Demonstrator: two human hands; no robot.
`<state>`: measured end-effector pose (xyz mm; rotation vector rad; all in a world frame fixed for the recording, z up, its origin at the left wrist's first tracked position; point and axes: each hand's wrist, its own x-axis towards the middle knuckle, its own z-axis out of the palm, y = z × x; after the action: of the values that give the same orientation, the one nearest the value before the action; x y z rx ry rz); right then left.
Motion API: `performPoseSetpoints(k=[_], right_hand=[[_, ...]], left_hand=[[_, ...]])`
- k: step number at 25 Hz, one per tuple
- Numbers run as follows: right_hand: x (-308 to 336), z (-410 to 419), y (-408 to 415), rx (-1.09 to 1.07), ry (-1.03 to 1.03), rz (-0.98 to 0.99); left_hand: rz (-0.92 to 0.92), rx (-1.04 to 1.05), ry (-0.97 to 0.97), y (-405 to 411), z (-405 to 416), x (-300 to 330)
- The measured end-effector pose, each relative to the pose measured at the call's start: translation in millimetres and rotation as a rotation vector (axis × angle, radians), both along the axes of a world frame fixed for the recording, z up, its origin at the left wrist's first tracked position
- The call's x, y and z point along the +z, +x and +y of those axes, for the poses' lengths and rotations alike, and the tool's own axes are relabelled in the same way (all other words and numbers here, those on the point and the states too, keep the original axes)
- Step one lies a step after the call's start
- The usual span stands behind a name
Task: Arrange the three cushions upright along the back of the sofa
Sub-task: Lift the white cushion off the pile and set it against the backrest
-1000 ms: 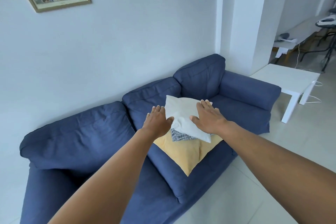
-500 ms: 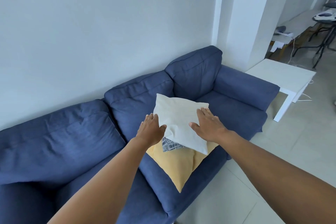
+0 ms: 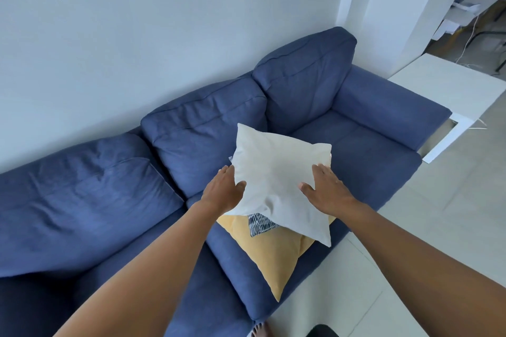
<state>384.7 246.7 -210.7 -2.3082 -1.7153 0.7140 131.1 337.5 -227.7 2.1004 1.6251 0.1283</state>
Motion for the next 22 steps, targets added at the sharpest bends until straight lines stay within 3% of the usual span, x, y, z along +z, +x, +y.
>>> performPoseSetpoints(k=[9, 14, 18, 22], right_hand=[[-66.1, 53.1, 33.1, -0.217, -0.096, 0.269], [-104.1, 78.4, 62.3, -0.491, -0.142, 0.443], [-126.9, 83.7, 75.4, -0.736, -0.282, 0.641], [-126.3, 96.6, 78.7, -0.711, -0.284, 0.714]], left_hand=[[-0.040, 0.153, -0.117, 12.4, 46.8, -40.3], [-0.103, 0.335, -0.188, 27.9, 82.1, -62.9], [-0.216, 0.490, -0.360, 34.1, 95.7, -81.3], [-0.366, 0.617, -0.458, 37.9, 95.4, -81.0]])
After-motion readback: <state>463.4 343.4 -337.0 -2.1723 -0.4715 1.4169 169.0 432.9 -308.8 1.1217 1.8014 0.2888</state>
